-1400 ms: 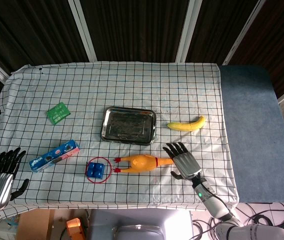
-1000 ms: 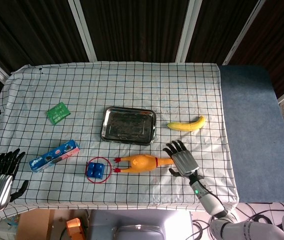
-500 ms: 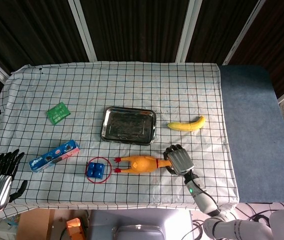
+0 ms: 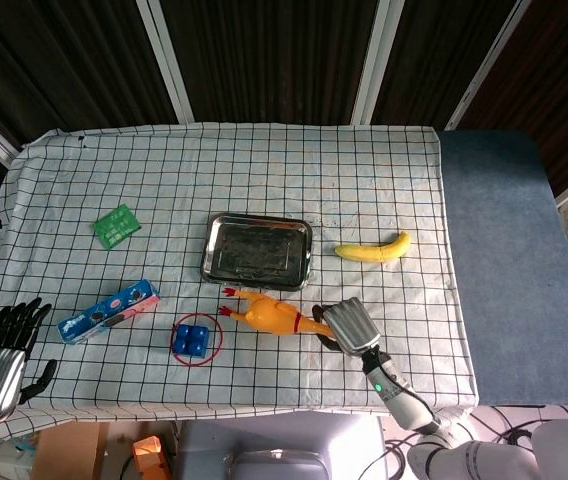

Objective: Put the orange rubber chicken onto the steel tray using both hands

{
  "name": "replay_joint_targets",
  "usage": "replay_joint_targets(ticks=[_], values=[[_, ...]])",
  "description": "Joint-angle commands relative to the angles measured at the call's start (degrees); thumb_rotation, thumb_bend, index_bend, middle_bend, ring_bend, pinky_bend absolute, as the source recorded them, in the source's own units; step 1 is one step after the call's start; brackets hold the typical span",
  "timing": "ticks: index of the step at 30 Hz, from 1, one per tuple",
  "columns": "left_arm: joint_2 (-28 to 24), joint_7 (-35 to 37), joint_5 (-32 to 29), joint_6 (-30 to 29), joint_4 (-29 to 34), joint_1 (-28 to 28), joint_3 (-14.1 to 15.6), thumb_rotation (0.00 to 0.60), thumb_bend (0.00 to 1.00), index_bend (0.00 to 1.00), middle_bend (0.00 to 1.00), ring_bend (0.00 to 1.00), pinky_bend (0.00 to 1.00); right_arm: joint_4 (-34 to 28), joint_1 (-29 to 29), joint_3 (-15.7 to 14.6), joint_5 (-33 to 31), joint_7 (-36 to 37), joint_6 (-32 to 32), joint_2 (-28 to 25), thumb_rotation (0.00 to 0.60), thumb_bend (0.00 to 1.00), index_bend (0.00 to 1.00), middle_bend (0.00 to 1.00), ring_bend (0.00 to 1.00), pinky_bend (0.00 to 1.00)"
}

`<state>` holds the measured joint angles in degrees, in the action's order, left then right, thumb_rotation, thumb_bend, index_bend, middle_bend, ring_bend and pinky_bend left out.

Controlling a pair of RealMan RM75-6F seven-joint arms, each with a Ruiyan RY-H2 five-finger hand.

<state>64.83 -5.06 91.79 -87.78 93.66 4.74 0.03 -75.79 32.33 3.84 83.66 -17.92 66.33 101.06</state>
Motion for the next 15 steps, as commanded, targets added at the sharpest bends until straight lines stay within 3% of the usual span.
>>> replay_joint_targets(ticks=[1,8,11,15], values=[[-0.09,0.99,0.78,0.02,-0.33,0.19,0.26,0.600,0.38,0.00,0.03,0.00,0.00,-2.41,0.46,-1.04,4.08,3.15,2.02,-3.02,0.600,0.64,0.94,0.76,0.82,0.90],[0.27,9.90,7.09,-0.30,-2.77,2.47,1.45,0.600,0.38,0.00,0.02,0.00,0.00,-10.39,1.36,-1.05,10.33,5.94,5.08,-10.10,0.600,0.65,0.95,0.76,0.82,0.89],[0.10,14.75,10.37,-0.11,-3.02,4.31,2.03,0.600,0.36,0.00,0.00,0.00,0.01,-13.98,2.64,0.61,9.93,3.92,3.64,-11.89,0.600,0.65,0.95,0.76,0.82,0.89],[-1.12,16.06,13.85,1.60,-0.02,6.85,2.75,0.600,0.29,0.00,0.00,0.00,0.01,-18.19,5.21,4.20,6.50,0.79,-0.20,-12.39,0.600,0.65,0.95,0.76,0.82,0.89]])
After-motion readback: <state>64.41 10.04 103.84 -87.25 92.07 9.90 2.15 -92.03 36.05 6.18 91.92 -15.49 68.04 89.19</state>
